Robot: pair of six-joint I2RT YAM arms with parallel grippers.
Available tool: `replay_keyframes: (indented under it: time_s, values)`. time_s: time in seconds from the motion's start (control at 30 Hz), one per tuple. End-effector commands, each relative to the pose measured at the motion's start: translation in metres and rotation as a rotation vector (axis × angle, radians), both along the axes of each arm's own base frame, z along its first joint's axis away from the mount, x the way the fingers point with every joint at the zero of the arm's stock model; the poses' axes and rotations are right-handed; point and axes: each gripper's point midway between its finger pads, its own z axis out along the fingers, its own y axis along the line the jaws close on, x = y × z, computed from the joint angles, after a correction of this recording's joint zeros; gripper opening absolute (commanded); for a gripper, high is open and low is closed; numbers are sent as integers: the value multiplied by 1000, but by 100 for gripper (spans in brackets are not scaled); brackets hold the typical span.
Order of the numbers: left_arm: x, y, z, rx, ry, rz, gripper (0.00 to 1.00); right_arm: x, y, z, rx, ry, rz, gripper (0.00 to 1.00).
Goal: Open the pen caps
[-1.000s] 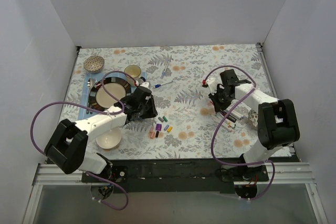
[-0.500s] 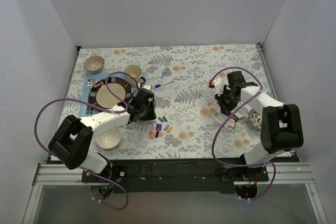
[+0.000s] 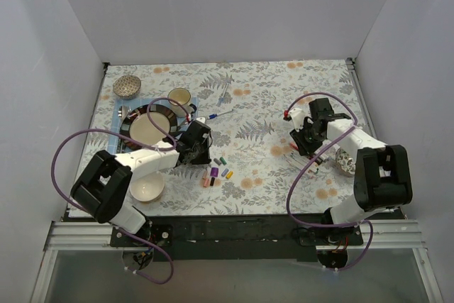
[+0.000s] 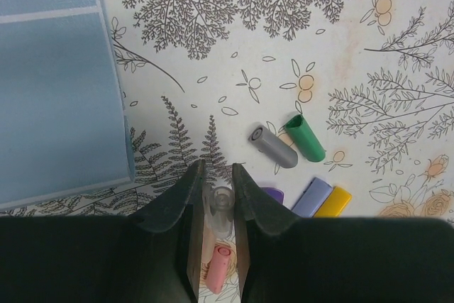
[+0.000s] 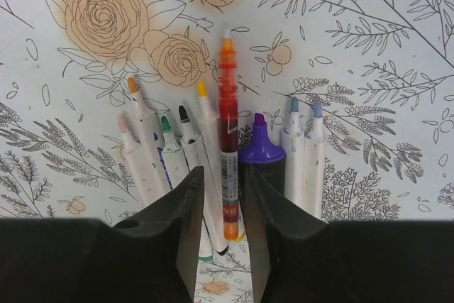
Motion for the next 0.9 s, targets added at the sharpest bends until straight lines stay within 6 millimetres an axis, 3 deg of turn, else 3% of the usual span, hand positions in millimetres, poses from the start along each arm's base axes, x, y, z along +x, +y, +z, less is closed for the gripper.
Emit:
replay_keyframes:
  time_s: [0.0, 0.23, 0.47, 0.63, 0.87]
  values:
    - [13, -6, 17, 9, -50, -6, 5, 1, 4, 12, 30, -40, 19, 37]
    - [18, -9, 13, 40, -42, -13, 11, 3, 10, 25, 70, -88, 36, 39]
    - [19, -11, 9, 67, -30, -18, 25, 4, 11, 28, 76, -101, 39, 39]
    - [28, -13, 23, 67, -66, -6, 46, 4, 13, 34, 94, -121, 50, 43]
    - [55, -37, 58, 49, -153, -104, 70, -1, 28, 54, 174, -174, 138, 52]
